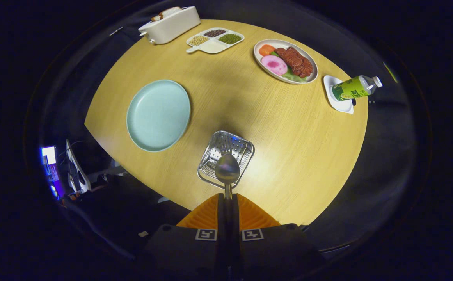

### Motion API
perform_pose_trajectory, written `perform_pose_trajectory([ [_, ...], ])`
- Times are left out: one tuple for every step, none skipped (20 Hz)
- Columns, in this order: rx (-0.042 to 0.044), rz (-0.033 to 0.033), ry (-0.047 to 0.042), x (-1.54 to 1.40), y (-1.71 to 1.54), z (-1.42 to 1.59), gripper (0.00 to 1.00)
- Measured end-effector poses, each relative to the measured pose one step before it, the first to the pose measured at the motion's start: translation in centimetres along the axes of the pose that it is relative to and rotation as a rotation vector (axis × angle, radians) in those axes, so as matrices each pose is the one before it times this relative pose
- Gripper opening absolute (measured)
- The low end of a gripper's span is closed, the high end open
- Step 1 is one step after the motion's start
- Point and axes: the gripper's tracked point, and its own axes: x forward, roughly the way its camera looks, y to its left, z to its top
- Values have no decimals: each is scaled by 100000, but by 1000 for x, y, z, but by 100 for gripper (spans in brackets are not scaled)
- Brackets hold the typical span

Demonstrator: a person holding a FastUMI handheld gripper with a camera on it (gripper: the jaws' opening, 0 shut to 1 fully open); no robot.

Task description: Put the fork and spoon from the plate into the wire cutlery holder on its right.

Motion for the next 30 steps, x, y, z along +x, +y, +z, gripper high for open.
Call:
perform_pose_trajectory([
  [-124,-132,2101,420,-70,222,8],
  [260,73,1919,642,-50,318,8],
  [85,47,1389,333,-4,370,8],
  [-34,-71,1384,367,48,455,8],
  [-67,-269,913,1055,-182,-227,8],
  [-349,-243,1028,278,-22,332,8],
  [-148,-225,811,331,48,264,8],
  [-95,-209,560,233,-7,284,8],
  [282,-65,307,222,20,334,8],
  [518,206,357,220,10,209,8],
  [651,192,38,196,16,233,8],
  [1079,-106,19,168,-74,212,8],
  [1054,-147,213,-296,-214,523,8],
  [543,-35,207,252,-120,45,10],
  [463,135,-154,69,-114,39,11],
  [572,340,-394,-120,-25,53,12],
  [145,273,-1028,-34,-77,47,16],
  [329,689,-1431,-9,4,-27,16],
  [313,337,-1618,-350,50,163,24],
  [250,-75,-2201,-314,-33,162,31],
  [289,-116,-2580,-237,-105,96,39],
  [674,423,-2974,-408,102,111,46],
  [1086,815,-3962,-439,257,265,54],
  [1008,893,-4666,-443,192,366,61],
  [1326,-13,-5169,-589,-25,306,75],
  [1950,-319,-5185,-479,3,215,82],
  [2558,-638,-5149,-690,117,-11,95],
  [1551,-783,-4916,-706,61,-108,98],
  [1212,-733,-5069,-728,-10,112,97],
  [1200,-1456,-5288,-764,-98,87,97],
])
